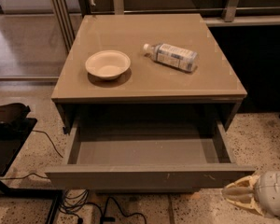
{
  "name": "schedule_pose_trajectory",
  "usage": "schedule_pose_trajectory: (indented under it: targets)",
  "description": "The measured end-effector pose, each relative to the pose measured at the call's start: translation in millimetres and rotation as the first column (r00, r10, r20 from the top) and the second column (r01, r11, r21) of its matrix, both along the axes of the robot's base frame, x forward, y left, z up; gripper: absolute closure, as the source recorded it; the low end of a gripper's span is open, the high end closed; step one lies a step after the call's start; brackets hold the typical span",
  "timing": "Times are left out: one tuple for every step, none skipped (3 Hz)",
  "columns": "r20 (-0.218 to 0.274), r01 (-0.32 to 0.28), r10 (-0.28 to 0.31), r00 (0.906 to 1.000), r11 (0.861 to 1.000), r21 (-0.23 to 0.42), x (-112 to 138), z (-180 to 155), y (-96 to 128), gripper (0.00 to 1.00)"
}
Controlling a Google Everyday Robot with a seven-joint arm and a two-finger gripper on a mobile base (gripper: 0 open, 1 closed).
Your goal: Open top drawer
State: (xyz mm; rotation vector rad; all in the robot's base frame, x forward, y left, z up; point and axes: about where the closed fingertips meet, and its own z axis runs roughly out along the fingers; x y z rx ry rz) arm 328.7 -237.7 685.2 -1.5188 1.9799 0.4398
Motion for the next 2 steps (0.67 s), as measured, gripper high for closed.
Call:
schedule_pose_trajectory:
  targets:
    - [0.000, 0.000, 0.000, 1.0000, 1.000, 0.000, -0.1, 0.1, -0.1, 0.92]
    - [0.005, -0.003, 0.003, 1.0000, 1.000, -0.006, 0.6, 2.8, 1.4, 0.69]
